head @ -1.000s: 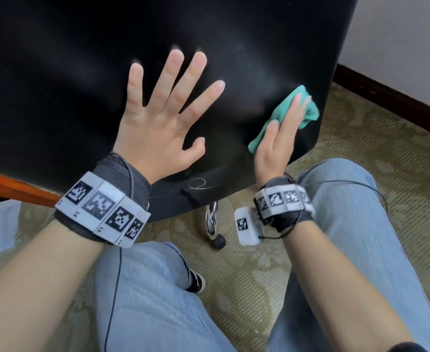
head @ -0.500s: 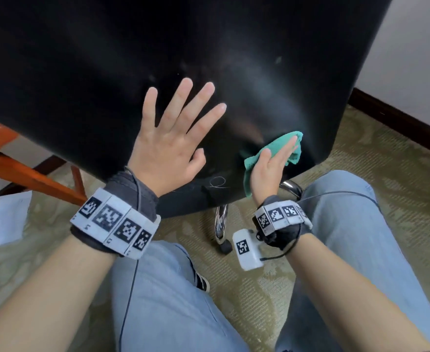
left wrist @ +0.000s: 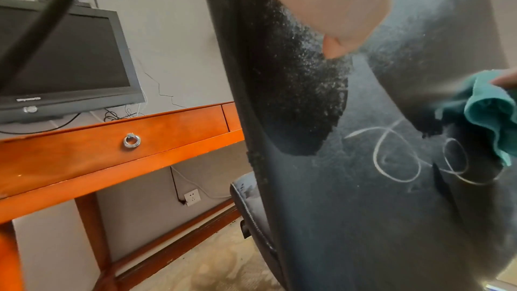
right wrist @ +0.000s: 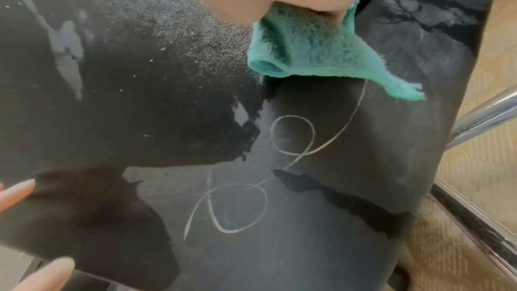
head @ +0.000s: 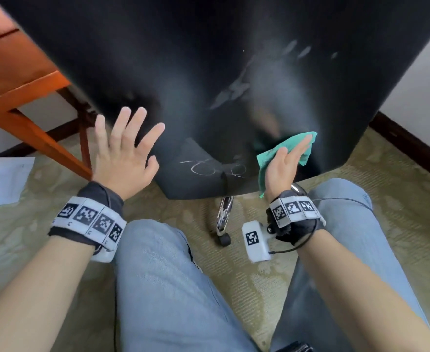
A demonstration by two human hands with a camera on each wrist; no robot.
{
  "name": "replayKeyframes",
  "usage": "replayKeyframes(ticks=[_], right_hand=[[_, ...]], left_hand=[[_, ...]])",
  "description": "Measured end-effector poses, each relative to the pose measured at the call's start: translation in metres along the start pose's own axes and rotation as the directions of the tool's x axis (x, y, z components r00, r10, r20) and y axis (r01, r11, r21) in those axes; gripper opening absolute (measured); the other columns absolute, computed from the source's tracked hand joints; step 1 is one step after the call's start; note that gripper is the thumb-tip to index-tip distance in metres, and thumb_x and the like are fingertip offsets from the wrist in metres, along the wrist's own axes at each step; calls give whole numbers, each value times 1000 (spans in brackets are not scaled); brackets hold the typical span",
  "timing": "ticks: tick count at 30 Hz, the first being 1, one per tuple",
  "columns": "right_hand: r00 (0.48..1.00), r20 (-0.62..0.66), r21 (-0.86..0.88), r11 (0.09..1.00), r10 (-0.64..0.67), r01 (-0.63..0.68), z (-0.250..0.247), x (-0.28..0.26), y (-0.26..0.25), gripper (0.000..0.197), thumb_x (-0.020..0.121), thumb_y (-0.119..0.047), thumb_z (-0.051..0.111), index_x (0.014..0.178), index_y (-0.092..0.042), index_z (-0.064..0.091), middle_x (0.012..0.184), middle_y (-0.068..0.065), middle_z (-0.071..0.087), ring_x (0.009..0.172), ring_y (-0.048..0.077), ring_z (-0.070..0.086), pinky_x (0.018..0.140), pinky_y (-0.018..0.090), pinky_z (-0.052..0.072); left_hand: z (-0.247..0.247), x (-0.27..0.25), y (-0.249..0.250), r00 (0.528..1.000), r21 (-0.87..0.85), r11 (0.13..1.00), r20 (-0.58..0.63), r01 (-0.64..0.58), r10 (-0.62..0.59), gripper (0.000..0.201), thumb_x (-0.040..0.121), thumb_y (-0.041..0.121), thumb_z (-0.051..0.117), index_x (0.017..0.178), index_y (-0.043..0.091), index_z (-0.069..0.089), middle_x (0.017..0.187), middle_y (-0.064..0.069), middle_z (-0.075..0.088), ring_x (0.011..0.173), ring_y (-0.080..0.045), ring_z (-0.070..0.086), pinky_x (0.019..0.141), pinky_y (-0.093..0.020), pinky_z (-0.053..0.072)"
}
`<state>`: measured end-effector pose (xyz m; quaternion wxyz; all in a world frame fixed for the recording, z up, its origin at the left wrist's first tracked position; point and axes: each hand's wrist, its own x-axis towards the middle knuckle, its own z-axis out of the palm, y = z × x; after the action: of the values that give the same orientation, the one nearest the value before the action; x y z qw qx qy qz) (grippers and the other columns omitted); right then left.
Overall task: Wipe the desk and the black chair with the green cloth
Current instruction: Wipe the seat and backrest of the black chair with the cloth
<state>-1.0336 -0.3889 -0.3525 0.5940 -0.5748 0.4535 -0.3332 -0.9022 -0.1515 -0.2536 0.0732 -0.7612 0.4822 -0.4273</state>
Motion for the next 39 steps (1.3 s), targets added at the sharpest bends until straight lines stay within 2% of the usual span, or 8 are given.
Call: replayKeyframes(ticks=[7,11,14,19,24,28,33,39], right_hand=[[990,-139,34,999,18,-13,0,21,-4,68,88,-34,23,150,-31,-4,154,9,24,136,29,33,113,44,26],[988,-132,61,995,81,-73,-23,29,-31,56,102,-19,25,152,-29,3,146,4,36,106,10,40,83,7,26],[991,-116,103,992,-67,79,-27,25,-66,55,102,-14,26,152,-25,7,141,1,39,107,9,41,70,2,31],[919,-109,162,905,-379,392,-20,19,-108,59,93,-18,27,151,-17,15,154,7,27,138,21,32,117,36,21],[758,186,32,774,-626,632,-14,-30,-63,56,93,4,31,147,-8,24,155,14,18,146,24,7,118,22,1],[782,413,-50,845,-467,532,-21,-48,-16,56,96,1,32,146,-22,21,155,1,17,142,5,7,109,3,2],[956,50,116,953,-288,281,-48,-29,-65,51,99,-2,31,148,-13,24,145,-1,36,120,-5,29,85,-11,15],[732,-45,148,720,-680,678,-43,4,-161,53,93,3,31,146,2,24,152,19,27,141,25,25,113,12,13]], left_hand=[[11,6,11,997,-14,997,7,-77,77,61,78,18,52,137,27,39,145,-5,15,134,-30,7,106,-61,12],[8,13,29,991,24,990,-13,-136,136,59,81,22,49,138,28,39,147,-3,13,134,-29,6,105,-57,10],[2,19,42,989,66,987,-10,-147,148,58,84,27,44,141,29,35,149,-2,8,134,-27,5,106,-53,4],[-6,29,54,981,90,977,-2,-192,193,58,86,29,41,144,28,34,152,-2,12,136,-25,7,105,-47,6],[-13,39,65,984,57,983,-21,-176,177,60,81,30,47,141,26,37,148,-3,25,135,-24,9,103,-46,7],[-19,38,65,987,52,986,9,-161,161,60,82,28,47,142,22,38,149,-3,24,135,-24,10,104,-46,7],[-24,34,62,981,75,980,69,-185,180,58,86,28,40,143,20,35,151,-5,22,136,-25,13,105,-47,5],[-26,37,68,985,-4,990,100,-141,140,56,84,30,40,139,19,39,150,-7,23,134,-29,21,104,-51,6]])
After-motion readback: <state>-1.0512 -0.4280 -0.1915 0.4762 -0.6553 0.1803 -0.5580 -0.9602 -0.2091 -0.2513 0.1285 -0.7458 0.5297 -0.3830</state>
